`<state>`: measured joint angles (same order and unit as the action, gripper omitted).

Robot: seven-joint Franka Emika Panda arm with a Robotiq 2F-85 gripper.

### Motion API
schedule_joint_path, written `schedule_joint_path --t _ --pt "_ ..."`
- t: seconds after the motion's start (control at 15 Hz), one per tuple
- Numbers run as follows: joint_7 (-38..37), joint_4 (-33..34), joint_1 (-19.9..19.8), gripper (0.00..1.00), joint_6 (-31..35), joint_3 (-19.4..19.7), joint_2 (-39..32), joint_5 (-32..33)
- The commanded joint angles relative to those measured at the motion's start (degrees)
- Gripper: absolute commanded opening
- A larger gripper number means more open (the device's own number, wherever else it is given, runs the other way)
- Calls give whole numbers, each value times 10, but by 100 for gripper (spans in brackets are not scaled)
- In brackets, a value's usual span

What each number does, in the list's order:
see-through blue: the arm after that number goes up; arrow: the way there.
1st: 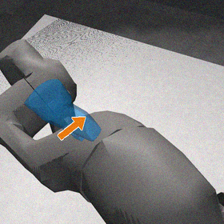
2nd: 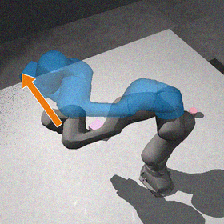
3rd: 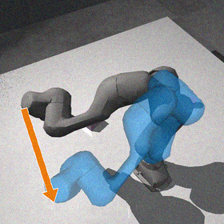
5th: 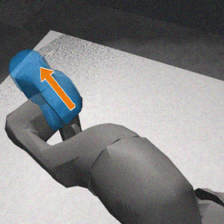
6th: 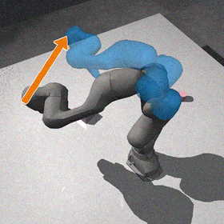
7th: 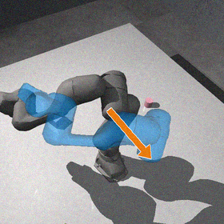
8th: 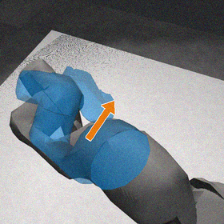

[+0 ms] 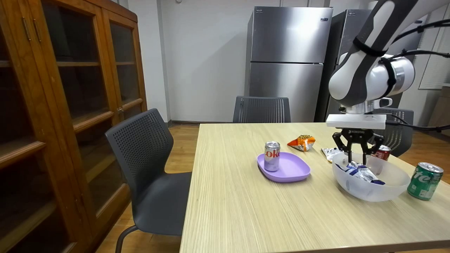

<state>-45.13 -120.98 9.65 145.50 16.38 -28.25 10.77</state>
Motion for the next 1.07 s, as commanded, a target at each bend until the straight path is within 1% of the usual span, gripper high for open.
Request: schedule_joint_path --t 0.0,0.2,0.27,0.53,0.93,1.0 --pt "6 -10 -11 70 -15 -8 42 3" --pt "4 -4 -14 94 -14 -11 55 2" --pt "3 -1 -15 99 -12 -12 58 2" --pt "6 20 -21 100 -6 -16 64 1" --pt "41 91 -35 100 -11 -29 32 -4" --pt "15 60 -26 100 0 -20 48 6"
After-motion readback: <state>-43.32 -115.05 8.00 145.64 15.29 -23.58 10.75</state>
